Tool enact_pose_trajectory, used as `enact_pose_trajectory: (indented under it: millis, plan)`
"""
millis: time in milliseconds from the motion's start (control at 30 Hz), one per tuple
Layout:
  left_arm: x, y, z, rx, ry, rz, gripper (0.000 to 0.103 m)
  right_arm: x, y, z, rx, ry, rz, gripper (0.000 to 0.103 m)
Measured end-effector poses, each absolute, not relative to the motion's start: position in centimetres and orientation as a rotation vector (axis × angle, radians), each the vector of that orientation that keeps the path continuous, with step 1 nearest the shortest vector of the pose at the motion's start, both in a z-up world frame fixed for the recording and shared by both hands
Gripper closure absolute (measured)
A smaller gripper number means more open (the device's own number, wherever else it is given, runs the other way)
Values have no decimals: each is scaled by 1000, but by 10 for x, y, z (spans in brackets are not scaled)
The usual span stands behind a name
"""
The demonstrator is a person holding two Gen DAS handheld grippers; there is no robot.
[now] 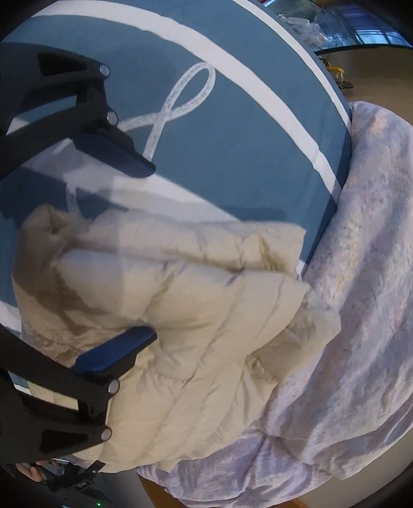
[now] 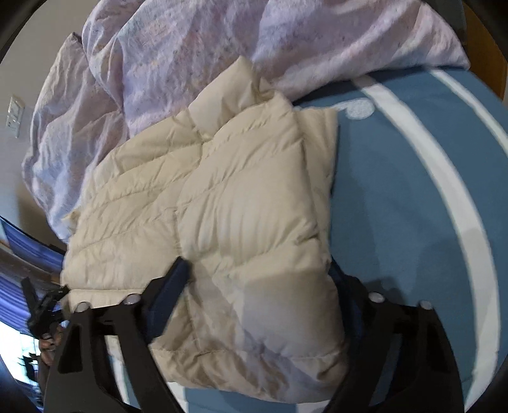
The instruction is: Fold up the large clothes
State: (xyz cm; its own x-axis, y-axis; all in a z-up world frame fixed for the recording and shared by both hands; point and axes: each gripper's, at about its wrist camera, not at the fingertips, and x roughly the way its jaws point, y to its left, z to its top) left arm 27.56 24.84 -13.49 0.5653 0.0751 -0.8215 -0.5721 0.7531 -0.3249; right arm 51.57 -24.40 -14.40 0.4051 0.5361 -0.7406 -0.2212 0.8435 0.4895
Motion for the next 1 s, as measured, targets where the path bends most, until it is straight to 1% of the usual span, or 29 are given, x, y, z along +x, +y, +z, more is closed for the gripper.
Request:
enact_pose_trajectory:
  millis: [67,100,133,167,200,233,267,300,333,367,400,433,500,733,1000]
  plan:
    - [275,247,-134,-638,890,387,28,514,-245,-145,382,1055,510,31]
    - [274,246,-134,-655,884,372,32,514,-248,-146,401,1057,518,37]
    - [273,246,-134,-678,878,362,38,514,-250,-147,426,1059,525,39]
    - [272,246,-135,-698,871,358,43,514,-253,-149,459,1061,534,45]
    - [271,246,-135,-714,866,353,46,514,-256,-151,486,1064,543,51]
    - [270,246,-135,-720,864,352,51,513,-260,-153,525,1066,554,54]
    - [270,245,-135,-726,859,350,59,512,-265,-155,577,1067,568,61]
    - [268,244,-134,-735,849,340,64,510,-270,-156,611,1068,582,70]
    - [268,244,-133,-740,843,334,74,509,-272,-156,645,1065,598,73]
    - [266,243,-130,-747,833,326,81,506,-274,-154,667,1058,614,78]
    - [265,243,-126,-754,825,320,83,504,-275,-151,673,1051,624,82]
    - [264,243,-123,-755,819,316,86,501,-275,-147,665,1041,641,83]
    - [257,245,-115,-755,799,301,89,493,-273,-137,678,1020,670,86]
    - [211,259,-93,-774,759,263,90,451,-268,-113,687,992,774,87]
    - [151,265,-90,-732,772,210,89,391,-273,-123,640,1033,793,87]
